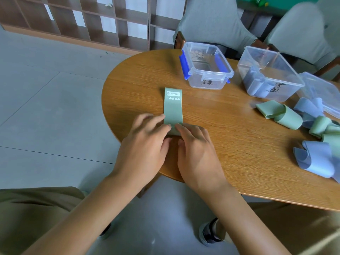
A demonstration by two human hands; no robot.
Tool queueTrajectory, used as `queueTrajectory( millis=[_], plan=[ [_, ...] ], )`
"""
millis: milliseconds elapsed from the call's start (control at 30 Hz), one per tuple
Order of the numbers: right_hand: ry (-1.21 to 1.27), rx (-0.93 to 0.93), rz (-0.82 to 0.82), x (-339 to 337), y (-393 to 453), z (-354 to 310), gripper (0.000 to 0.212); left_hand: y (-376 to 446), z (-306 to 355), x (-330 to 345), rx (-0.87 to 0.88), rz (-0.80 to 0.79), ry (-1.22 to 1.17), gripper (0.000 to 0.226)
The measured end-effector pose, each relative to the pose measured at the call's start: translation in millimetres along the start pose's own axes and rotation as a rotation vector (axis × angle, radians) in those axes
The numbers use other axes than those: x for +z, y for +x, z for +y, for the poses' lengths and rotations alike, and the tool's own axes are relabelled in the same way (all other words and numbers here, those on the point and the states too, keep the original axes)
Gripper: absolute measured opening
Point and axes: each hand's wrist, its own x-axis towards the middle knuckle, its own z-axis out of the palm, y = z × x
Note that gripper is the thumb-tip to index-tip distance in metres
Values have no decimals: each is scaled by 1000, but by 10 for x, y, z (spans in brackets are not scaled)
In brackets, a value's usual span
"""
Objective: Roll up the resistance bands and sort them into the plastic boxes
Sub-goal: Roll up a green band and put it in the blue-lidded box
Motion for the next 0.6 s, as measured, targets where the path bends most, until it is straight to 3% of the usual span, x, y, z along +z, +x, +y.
queueTrajectory(
  millis=[267, 600],
  plan=[
    [-158, -58, -196, -75, 6, 30, 61, 20, -68, 103, -49, -20, 43, 35],
    [-240, -63, -88, -40, -46, 14, 50, 137, -165, 194, -57, -50, -19, 38]
  ],
)
